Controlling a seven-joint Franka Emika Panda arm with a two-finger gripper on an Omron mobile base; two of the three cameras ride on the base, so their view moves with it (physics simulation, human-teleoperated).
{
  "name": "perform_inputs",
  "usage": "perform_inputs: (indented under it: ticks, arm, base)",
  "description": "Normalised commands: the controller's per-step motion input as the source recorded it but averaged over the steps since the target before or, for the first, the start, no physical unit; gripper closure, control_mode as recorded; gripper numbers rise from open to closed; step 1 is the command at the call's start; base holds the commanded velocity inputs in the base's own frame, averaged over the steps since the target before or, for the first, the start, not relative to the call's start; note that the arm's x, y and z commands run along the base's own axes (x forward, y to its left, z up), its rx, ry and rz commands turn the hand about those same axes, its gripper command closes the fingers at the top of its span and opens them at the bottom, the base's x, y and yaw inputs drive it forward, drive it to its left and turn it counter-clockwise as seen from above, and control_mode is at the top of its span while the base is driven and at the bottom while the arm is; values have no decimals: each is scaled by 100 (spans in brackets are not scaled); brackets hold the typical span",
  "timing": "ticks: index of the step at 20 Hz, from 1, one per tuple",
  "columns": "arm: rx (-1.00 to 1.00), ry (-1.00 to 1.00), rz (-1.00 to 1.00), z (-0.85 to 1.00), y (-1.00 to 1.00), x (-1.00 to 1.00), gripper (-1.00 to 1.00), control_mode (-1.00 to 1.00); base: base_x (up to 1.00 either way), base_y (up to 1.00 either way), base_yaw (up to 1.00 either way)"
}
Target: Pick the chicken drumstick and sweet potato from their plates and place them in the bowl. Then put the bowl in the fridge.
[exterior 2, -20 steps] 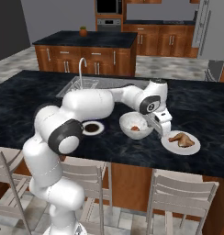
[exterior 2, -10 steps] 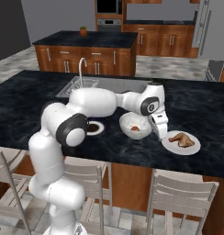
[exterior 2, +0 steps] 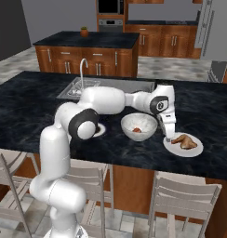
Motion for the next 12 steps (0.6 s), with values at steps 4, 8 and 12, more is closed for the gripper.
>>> perform_inputs:
  ticks: [4,8,12]
  arm:
    - [4,-13,-4,-15,-10,21,-100,-100]
    - [10,-12,-1,-23,-9,8,-100,-100]
    - [5,-13,-2,-37,-1,0,-100,-100]
  base:
    - [0,0,0]
    - [0,0,0]
    - [0,0,0]
